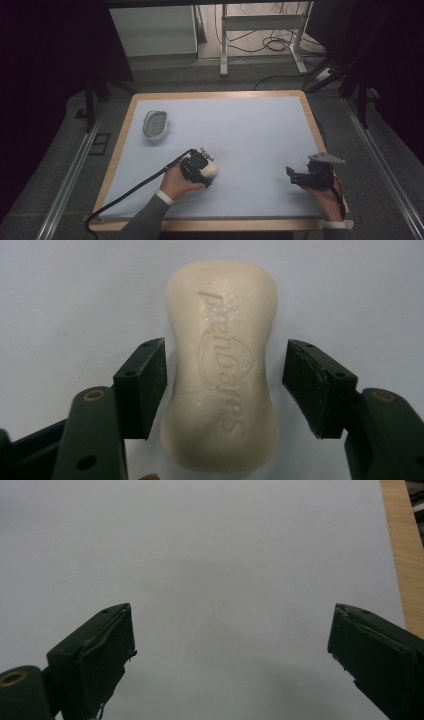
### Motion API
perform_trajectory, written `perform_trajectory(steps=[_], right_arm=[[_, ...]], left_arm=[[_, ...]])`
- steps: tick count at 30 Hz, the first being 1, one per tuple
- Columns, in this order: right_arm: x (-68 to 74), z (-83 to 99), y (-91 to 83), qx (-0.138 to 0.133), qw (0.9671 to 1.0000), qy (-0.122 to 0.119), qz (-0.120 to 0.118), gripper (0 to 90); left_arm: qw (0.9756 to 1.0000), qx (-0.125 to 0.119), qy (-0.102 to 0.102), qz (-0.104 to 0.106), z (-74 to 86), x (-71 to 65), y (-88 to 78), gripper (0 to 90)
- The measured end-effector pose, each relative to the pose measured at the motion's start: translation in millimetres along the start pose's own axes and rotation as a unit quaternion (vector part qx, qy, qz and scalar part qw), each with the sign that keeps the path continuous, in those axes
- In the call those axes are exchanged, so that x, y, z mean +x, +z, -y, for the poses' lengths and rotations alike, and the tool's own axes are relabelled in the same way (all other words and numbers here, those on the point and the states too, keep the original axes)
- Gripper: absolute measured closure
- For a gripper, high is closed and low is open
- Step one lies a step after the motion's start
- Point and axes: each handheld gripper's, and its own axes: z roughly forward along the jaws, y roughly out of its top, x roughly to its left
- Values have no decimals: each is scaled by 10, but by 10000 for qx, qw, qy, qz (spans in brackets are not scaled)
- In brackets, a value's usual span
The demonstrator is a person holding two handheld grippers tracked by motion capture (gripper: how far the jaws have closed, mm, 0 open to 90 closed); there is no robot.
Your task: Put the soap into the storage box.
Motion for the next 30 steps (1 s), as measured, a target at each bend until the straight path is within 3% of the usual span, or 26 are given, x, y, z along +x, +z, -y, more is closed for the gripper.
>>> perform_trajectory(steps=[11, 22, 30], right_arm=[[-10, 0, -7, -22, 10000, 53, -21, 48], [-18, 8, -2, -4, 10000, 51, 4, 48], [-22, 8, -5, -11, 10000, 50, 20, 47]], left_arm=[[9999, 29, 75, -106, 10, -10, 17, 486], [10000, -38, 72, -52, 9, 0, 21, 491], [9998, 43, 146, -93, 11, 3, 37, 472]])
